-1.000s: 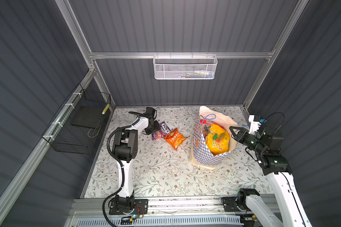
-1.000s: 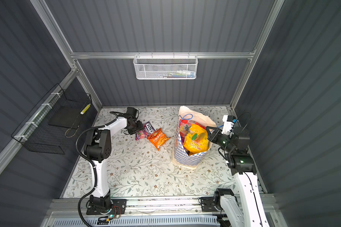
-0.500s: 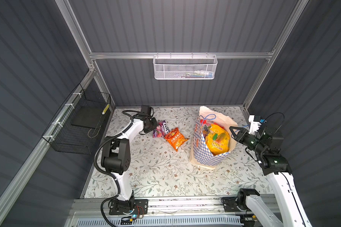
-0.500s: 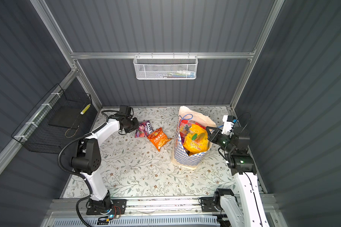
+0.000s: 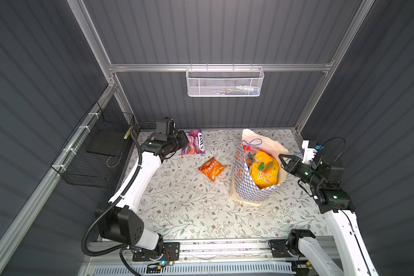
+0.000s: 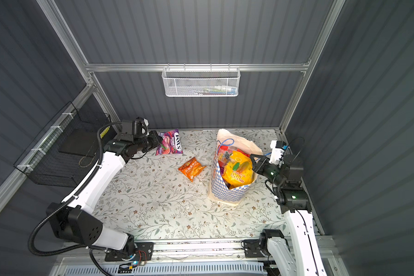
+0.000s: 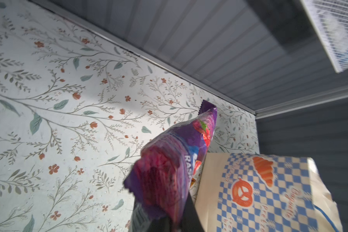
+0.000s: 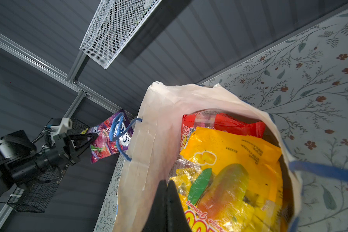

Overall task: Place the snacks into the paper bag
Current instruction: 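Lift the purple bag with the left gripper and carry it over the paper bag, then lower the purple bag into the paper bag and open the left gripper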

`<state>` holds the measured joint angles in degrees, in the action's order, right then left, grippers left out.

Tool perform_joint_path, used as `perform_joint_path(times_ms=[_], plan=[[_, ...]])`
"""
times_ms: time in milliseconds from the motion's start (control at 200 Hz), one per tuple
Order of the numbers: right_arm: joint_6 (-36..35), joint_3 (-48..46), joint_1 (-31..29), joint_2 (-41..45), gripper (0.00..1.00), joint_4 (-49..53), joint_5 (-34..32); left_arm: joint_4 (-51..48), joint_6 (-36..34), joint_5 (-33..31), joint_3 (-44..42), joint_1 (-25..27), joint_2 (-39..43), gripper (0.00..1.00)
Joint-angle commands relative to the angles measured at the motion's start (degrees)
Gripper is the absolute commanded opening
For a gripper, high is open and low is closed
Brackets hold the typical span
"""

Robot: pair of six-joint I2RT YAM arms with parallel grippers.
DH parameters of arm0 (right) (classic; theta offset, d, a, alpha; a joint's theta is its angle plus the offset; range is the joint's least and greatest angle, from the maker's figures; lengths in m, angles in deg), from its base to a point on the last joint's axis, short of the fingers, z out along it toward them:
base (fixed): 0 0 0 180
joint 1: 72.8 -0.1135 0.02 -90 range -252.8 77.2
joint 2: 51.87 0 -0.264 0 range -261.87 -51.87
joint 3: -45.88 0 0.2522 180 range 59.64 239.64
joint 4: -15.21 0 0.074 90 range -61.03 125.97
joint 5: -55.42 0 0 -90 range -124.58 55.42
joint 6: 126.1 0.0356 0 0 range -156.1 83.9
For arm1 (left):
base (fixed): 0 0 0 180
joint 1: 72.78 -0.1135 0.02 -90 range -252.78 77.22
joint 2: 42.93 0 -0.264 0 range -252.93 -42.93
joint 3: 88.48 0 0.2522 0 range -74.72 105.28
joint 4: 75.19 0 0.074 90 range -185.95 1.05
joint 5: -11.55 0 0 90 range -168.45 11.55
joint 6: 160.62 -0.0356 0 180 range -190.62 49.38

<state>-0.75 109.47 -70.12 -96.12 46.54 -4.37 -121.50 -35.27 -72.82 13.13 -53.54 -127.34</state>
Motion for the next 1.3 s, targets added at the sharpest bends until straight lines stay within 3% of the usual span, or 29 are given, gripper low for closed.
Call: perform_joint_path(times_ms=[0, 290, 555, 791, 976, 1136, 1296], plan=[[-1.74, 1.12, -0.19, 0.30, 0.00, 1.69, 0.36, -1.18, -2.82, -1.90, 8.30, 7.09, 2.47, 0.00], [-2.65, 5.72, -0.22, 0.58, 0.00, 4.41, 1.70, -0.67, -6.73, -7.01, 26.49, 25.06, -4.17, 0.00], [-1.58, 9.62, -0.22, 0.26, 0.00, 6.77, 2.57, -4.73, -15.04, -16.82, 41.03, 38.66, -15.83, 0.00], [-1.69, 9.77, -0.25, 1.56, 0.00, 7.32, 2.10, -11.76, -24.27, -32.74, 51.22, 46.63, -26.08, 0.00], [-1.82, 9.48, -0.30, 1.18, 0.00, 7.31, 2.13, -12.41, -35.04, -53.79, 56.32, 53.58, -33.13, 0.00], [-1.91, 9.33, -0.48, 1.01, 0.00, 7.22, 1.95, -11.66, -39.47, -65.62, 56.28, 54.14, -36.32, 0.00], [-1.78, 9.06, -0.87, 0.81, 0.00, 6.87, 2.08, -8.16, -42.93, -71.06, 52.97, 53.67, -36.70, 0.00]])
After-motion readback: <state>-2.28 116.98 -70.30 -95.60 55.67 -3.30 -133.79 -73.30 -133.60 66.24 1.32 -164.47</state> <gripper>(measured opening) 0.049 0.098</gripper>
